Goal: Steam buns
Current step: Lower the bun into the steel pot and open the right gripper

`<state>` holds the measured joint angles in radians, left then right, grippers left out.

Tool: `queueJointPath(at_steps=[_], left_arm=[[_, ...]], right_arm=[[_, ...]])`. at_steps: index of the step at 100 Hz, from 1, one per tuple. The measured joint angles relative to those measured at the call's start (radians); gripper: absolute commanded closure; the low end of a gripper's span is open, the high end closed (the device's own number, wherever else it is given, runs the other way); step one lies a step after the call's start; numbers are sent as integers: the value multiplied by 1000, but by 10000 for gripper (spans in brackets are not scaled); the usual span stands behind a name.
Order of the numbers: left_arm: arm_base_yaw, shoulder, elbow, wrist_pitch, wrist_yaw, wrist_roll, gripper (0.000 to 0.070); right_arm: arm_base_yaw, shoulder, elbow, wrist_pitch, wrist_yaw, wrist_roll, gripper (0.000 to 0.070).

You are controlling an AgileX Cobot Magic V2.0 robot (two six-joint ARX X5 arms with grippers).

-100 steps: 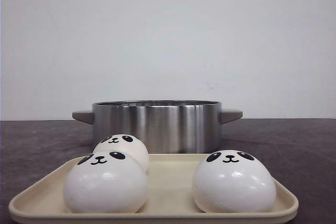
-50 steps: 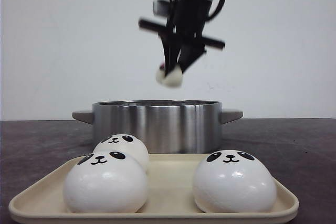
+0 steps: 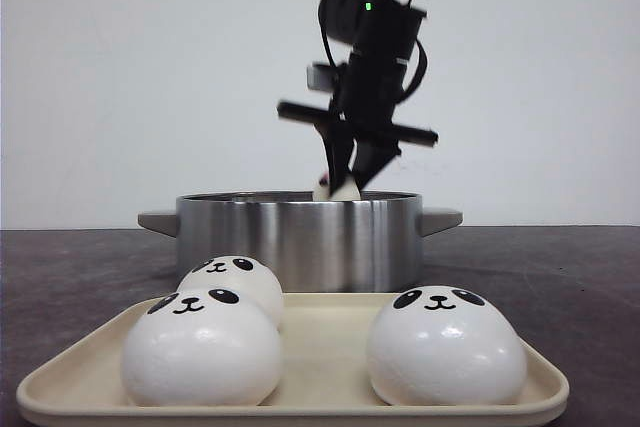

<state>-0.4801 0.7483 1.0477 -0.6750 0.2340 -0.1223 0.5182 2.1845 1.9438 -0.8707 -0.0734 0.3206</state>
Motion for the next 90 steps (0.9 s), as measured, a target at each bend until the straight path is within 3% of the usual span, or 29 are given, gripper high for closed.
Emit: queueJointPath(at_steps=[77,90], left_arm=[[0,0,0,-1,0,0,224],[0,0,0,-1,0,0,224]], right_arm=[[-35,42,0,8,-4,28,697],[-35,42,0,7,-4,28,574]])
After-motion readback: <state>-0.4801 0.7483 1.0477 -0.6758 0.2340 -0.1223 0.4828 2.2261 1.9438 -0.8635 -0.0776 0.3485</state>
